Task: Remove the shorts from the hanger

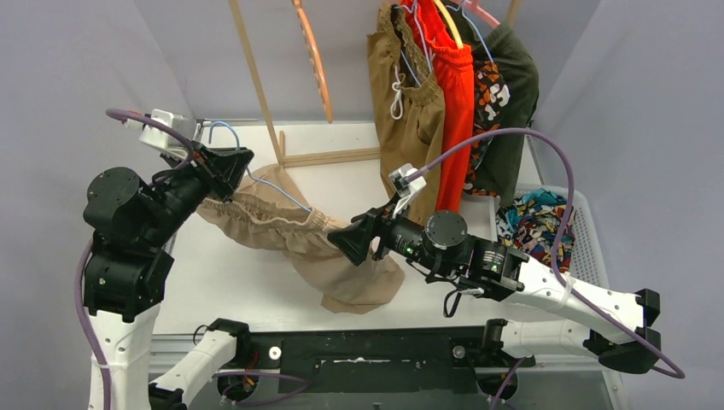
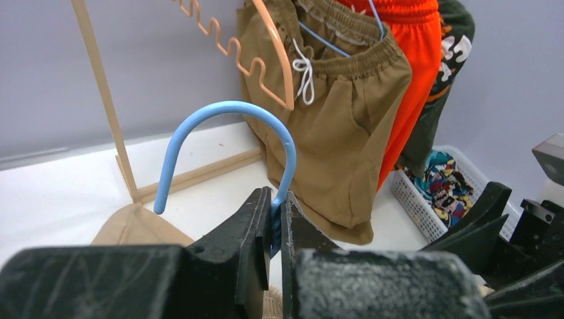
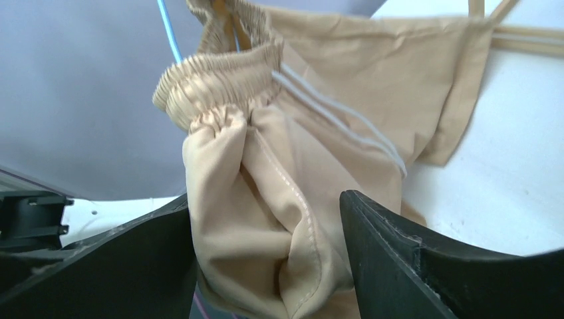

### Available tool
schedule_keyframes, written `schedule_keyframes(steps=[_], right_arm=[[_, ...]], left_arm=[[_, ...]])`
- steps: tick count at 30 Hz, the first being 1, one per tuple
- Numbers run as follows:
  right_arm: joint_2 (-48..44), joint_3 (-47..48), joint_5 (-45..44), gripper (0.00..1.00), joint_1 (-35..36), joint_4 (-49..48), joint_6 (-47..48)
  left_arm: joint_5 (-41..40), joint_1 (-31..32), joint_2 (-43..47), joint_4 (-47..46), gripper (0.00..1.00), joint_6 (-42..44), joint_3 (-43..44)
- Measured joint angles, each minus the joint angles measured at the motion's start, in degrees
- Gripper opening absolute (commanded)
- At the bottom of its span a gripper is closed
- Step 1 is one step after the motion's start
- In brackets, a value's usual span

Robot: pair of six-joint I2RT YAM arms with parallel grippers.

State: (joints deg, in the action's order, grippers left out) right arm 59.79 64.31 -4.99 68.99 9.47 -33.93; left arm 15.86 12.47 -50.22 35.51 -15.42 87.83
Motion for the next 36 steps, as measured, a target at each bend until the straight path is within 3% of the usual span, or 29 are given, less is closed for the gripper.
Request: schedule_keyframes(steps=[5,8,14,21,27,30,36], right_arm=[[3.2,1.3,-7.3,0.56,0.0,5.0,-0.2],[5.6,-0.5,-12.0,0.53,-1.9,9.2,-2.4],[4.1,-7.0,-9.8,0.75,-12.7,14.8,-5.0],[-2.1,-13.8,4.4,0.8,-10.4,4.7,-2.6],[8.6,-10.6,1.9,0.73,-5.0,3.6,-1.2],[15.8,-6.2,-1.1,0.66,-4.0,7.2,-0.9],[24.0,-0.8,-5.4,0.64,-3.6,13.2,-1.0]], left_arm=[[3.1,0.0,-0.7,1.3,0.0,-1.2,-2.6],[8.0,0.0,0.1,-1.7,0.0,-2.8,-10.7],[6.0,0.2,1.9,-3.6,0.0,-5.1,-28.4],[1.0,0.2,4.9,-6.1,0.0,-5.0,-40.6],[1.7,0.2,9.5,-10.5,0.0,-5.0,-48.8],[2.0,0.3,13.1,-12.4,0.0,-5.2,-53.1],[2.0,1.0,16.1,-13.2,0.0,-5.2,-54.9]])
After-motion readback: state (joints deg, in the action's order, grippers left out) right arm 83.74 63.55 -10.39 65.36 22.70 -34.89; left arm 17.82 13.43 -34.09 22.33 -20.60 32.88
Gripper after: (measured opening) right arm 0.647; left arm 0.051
